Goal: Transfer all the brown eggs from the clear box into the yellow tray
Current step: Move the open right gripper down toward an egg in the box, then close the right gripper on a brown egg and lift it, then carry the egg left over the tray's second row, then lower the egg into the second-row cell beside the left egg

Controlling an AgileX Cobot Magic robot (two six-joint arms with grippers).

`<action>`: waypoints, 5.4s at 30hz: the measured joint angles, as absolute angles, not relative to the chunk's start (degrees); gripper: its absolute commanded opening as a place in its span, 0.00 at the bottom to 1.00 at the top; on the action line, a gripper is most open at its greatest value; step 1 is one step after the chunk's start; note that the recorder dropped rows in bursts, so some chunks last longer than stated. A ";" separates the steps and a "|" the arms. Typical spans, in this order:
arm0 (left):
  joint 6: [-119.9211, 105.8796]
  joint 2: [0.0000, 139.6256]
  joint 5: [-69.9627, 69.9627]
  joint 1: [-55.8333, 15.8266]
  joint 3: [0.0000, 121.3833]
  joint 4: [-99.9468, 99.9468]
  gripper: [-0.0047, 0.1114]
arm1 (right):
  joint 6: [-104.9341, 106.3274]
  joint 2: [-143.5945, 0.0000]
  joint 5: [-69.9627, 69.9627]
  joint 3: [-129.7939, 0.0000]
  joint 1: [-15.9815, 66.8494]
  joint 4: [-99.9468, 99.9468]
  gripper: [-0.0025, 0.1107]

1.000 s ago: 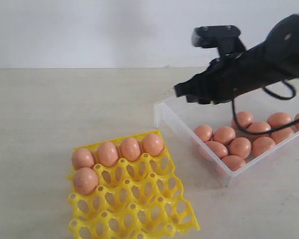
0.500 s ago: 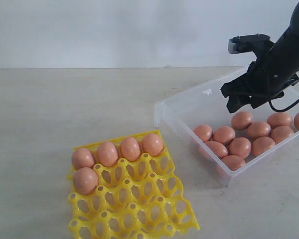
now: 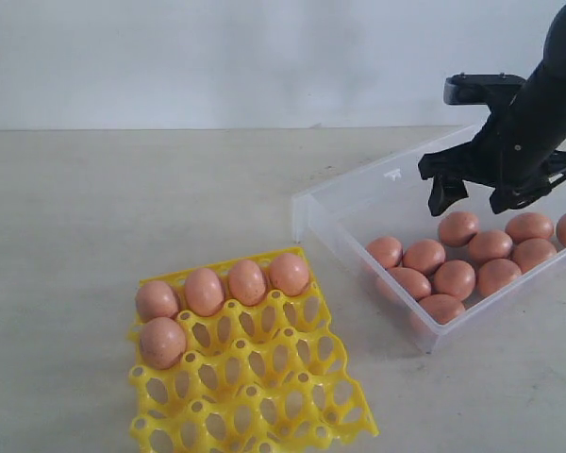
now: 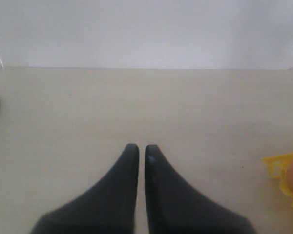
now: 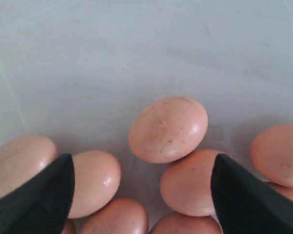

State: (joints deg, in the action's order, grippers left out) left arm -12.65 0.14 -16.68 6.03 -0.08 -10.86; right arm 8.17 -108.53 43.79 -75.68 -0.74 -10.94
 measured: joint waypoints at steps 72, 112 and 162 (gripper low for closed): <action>-12.65 0.14 -16.68 6.03 -0.08 -10.86 0.08 | -42.75 -94.21 -68.45 -44.43 10.20 17.23 0.02; -12.65 0.14 -16.68 6.03 -0.08 -10.86 0.08 | -49.80 -111.80 -67.49 -34.00 37.19 17.41 0.02; -12.65 0.14 -16.68 6.03 -0.08 -10.86 0.08 | -53.65 -113.32 -45.67 -40.51 37.19 21.41 0.02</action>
